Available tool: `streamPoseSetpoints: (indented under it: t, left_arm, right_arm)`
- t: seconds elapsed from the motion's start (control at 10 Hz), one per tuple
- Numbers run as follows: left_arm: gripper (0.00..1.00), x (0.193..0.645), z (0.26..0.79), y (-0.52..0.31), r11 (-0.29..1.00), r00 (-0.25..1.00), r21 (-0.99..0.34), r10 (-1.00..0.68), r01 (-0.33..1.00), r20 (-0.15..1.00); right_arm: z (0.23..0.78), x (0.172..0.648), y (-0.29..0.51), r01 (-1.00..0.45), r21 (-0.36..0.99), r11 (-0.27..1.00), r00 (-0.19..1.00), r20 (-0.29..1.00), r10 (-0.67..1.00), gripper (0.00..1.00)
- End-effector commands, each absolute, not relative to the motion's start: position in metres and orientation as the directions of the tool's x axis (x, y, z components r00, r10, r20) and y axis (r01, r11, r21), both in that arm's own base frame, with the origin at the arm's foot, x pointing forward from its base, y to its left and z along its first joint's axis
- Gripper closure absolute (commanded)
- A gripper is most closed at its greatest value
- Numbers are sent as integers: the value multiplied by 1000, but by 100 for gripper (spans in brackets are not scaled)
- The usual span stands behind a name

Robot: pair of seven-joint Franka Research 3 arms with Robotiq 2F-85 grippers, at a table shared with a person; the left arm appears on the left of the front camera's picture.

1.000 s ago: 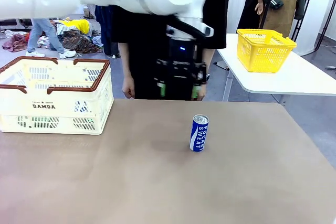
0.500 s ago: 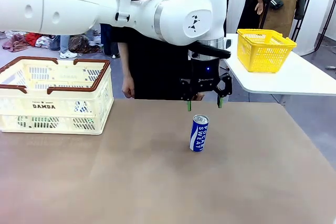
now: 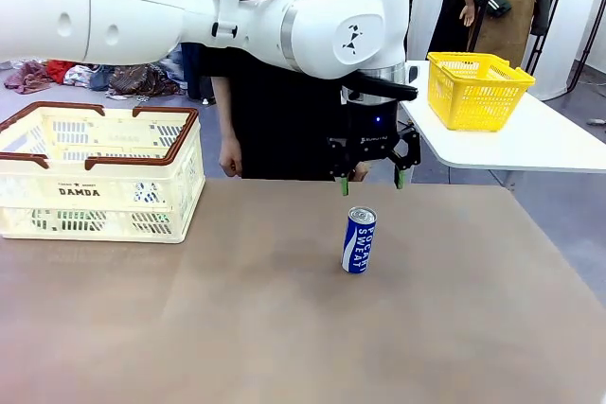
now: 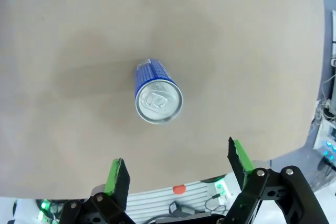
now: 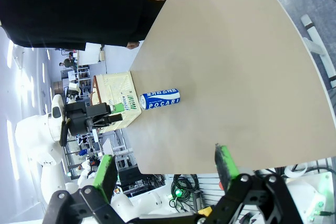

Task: Place the drinks into the Shopping basket.
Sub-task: Pick up one drink and place it into the Shopping basket.

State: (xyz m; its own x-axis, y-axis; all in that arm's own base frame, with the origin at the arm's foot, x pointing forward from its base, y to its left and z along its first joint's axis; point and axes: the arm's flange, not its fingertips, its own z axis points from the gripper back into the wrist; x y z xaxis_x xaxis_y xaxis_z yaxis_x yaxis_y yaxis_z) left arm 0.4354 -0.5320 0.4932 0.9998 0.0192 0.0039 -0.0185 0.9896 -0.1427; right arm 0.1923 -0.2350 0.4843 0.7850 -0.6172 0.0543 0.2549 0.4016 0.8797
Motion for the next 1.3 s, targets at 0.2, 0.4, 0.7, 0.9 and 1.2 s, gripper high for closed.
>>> streamPoseSetpoints:
  t: [0.2, 0.4, 0.7, 0.9, 1.2]
  left_arm:
    - [0, 445, 453, -522, 995, 999, -101, 21, -18, 27]
    - [0, 450, 432, -515, 991, 1000, -137, 3, -2, 7]
    - [0, 451, 404, -518, 991, 998, -135, -25, 17, -54]
    - [0, 452, 394, -523, 992, 998, -129, -17, 9, -60]
    - [24, 457, 385, -524, 990, 999, -142, 3, -10, -49]
  right_arm:
    - [485, 193, -236, 228, 885, 406, 788, 77, -611, 0]
    - [485, 193, -236, 228, 885, 406, 788, 77, -611, 0]
    - [485, 193, -236, 228, 885, 406, 788, 77, -611, 0]
    - [485, 193, -236, 228, 885, 406, 788, 77, -611, 0]
    - [485, 193, -236, 228, 885, 406, 788, 77, -611, 0]
